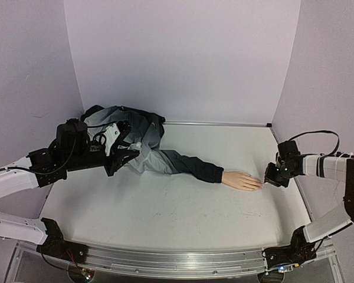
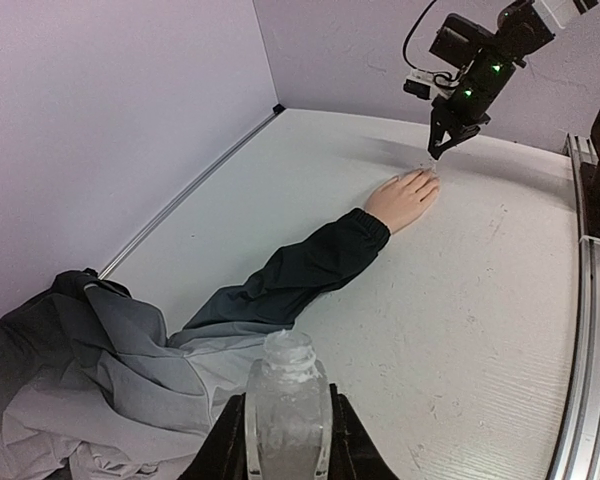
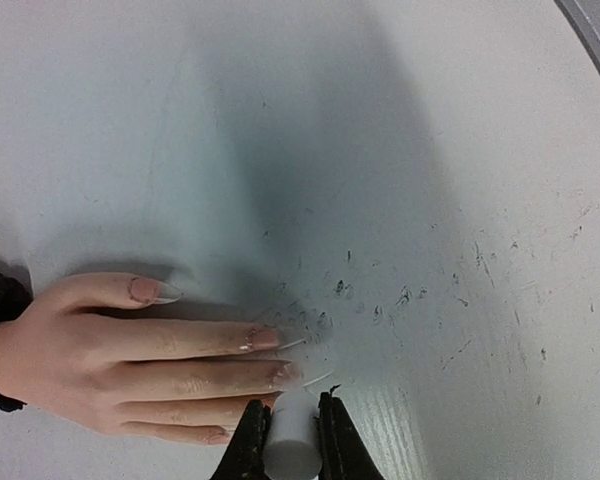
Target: Paint the nails
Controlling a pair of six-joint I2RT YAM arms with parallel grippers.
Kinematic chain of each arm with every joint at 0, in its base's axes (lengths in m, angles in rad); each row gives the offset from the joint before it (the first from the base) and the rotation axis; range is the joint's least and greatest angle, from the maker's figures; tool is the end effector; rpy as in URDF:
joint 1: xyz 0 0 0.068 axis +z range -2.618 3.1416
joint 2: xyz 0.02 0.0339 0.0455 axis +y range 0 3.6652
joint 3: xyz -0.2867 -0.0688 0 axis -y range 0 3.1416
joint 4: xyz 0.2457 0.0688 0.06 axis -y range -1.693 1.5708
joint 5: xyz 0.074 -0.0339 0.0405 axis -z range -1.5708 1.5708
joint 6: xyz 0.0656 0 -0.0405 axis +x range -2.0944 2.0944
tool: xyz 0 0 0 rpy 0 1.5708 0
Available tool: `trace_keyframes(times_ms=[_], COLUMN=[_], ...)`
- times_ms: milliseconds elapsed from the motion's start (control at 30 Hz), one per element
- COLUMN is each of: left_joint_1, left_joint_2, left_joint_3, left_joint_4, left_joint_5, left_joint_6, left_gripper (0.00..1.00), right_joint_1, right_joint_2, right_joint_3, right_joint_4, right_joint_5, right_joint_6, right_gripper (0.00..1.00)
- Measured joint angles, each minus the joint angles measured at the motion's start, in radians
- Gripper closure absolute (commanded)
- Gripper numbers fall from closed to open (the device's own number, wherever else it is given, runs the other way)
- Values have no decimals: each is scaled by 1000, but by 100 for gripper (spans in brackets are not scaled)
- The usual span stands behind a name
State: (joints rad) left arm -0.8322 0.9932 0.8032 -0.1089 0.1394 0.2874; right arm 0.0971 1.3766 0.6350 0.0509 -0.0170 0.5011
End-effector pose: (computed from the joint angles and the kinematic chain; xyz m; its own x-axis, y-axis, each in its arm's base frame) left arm 0.1608 -0.1902 0.3253 0.0428 0.3700 -0.9281 0.8441 0.4835 0.2317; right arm 0.2925 0.0296 0.1842 -0.6090 0.4233 -0.6708 0.2082 0.9014 0.3798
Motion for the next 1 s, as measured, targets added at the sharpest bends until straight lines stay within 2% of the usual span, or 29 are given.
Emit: trace_keyframes(times_ms=[300, 567, 1000], left_joint_1=[0, 0, 0], left_joint_2=[0, 0, 3], left_joint_3=[3, 3, 3], left_joint_4=[0, 0, 0], left_joint_5=[0, 0, 0], left_joint_6=[0, 0, 0], left_gripper=[100, 100, 100], right_joint_1=[0, 0, 5], right_joint_2=[-15, -65, -13], right_joint_3=[0, 0, 0], right_joint_4=[-29, -16, -6], right_joint_5=[74, 19, -13], right_joint_6=[27, 10, -2], right_gripper=[100, 100, 100])
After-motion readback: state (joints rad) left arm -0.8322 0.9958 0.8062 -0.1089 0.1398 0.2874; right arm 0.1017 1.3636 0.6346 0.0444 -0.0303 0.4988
